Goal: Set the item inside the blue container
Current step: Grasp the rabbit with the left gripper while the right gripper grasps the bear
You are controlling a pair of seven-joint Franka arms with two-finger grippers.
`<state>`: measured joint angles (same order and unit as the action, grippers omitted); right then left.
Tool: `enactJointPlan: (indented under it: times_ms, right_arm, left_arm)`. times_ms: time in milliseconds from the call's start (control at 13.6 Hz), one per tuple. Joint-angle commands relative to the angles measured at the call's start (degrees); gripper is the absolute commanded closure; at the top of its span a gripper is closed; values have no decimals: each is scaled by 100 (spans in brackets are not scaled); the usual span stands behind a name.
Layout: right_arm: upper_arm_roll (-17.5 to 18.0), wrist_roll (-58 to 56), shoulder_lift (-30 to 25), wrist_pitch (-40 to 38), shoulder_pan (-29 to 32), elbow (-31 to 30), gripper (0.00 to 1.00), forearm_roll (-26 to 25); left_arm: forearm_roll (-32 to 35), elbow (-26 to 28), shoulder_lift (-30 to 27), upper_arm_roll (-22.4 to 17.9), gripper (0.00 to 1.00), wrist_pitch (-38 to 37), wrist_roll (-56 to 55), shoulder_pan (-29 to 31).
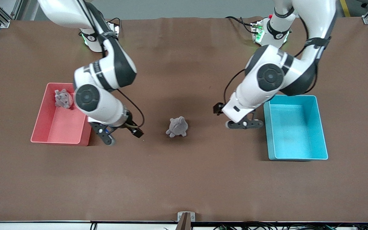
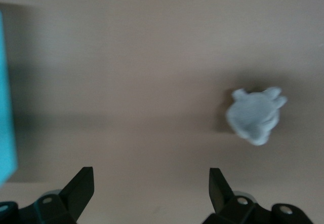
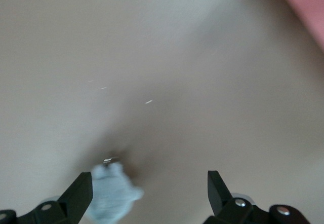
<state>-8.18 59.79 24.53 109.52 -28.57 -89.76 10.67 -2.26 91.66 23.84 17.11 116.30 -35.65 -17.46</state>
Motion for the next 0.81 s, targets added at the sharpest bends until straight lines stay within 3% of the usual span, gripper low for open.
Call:
enactJointPlan:
  times_ms: [0,220,514,735]
  right_arm:
    - [106,-1334,-1053,-105,613,-1358,0,-318]
    - [115,-2222,-1178,-642,1027,-1439,0,-986]
    - [115,-4041,-1546,-547,1940,-2079,0,-1014]
    - [115,-5256,-1915,49,2601,-2913,0,-1014]
  left_arm:
    - [-38,-130,418,-32,0,663,-635,-459]
    - [-56,-174,892,-24,0,1420,-1215,-723]
    - [-38,-797,1736,-94,0,1852,-1760,-1136]
    - [-47,-1061,2150,-94,0,2291,-2340,-1225]
